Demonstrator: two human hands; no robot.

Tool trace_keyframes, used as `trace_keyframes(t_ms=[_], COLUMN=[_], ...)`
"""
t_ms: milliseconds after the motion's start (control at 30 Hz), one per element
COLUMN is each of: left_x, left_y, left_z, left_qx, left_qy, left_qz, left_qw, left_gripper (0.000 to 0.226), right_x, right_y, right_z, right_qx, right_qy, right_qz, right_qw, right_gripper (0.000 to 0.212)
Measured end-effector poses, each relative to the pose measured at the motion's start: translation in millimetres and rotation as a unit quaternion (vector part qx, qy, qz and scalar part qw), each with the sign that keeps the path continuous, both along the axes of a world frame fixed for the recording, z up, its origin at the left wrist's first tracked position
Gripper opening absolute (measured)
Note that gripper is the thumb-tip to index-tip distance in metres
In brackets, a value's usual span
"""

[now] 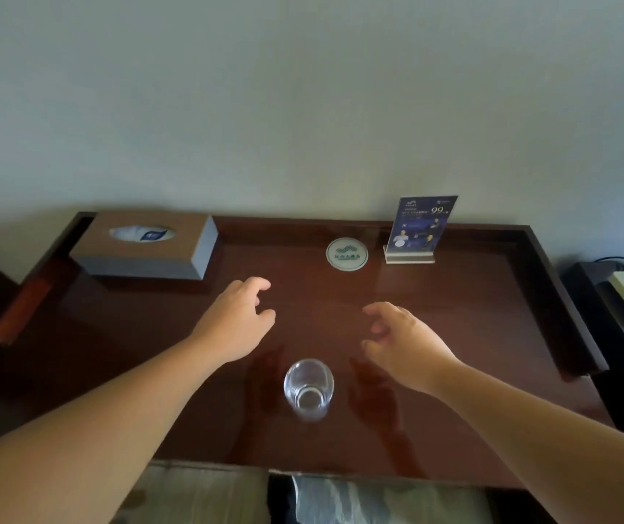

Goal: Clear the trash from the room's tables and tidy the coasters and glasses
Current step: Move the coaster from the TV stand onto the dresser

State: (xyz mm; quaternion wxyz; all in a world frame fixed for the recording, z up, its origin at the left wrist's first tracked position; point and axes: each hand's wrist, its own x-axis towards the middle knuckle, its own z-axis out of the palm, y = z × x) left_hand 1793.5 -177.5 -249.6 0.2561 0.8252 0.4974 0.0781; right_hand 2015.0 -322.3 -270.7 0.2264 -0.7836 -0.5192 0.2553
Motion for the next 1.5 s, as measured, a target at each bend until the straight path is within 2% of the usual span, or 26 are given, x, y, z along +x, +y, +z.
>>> trace_keyframes(t_ms=[200, 400, 600, 867, 1133, 1300, 1500], left_x=[-39, -57, -74, -95, -101, -106, -104], left_y=[-46, -55, -54, -56, -62, -61, -57], left_z=[-3, -9, -25, -45, -55, -53, -33], left_qx=[-0.003, -0.008, -0.033, -0.06, -0.07, -0.065, -0.053], left_qy=[-0.001, -0.015, -0.019, -0.013, -0.022, -0.022, -0.035], left_qz=[0.022, 0.009, -0.035, -0.072, -0.068, -0.063, -0.072], left_qw=[1.0, 1.0, 0.999, 0.996, 0.995, 0.996, 0.995], left_gripper=[0.045, 0.045, 0.045, 0.045, 0.045, 0.044, 0.046], right_x=[-33, -52, -76, -118, -130, -133, -132], right_y=[-30, -38, -47, -46, -30, -27, -22], right_z=[-4, -5, -19, -38, -52, -50, -19], right_qx=[-0.009, -0.011, -0.036, 0.002, 0.066, 0.064, 0.07], right_qy=[0.018, 0.009, 0.015, 0.138, 0.229, 0.223, 0.207], right_qz=[0.042, 0.029, -0.003, -0.096, -0.163, -0.173, -0.15], right_qw=[0.999, 0.999, 0.999, 0.986, 0.957, 0.957, 0.964], right_gripper=[0.054, 0.056, 0.078, 0.095, 0.08, 0.068, 0.064])
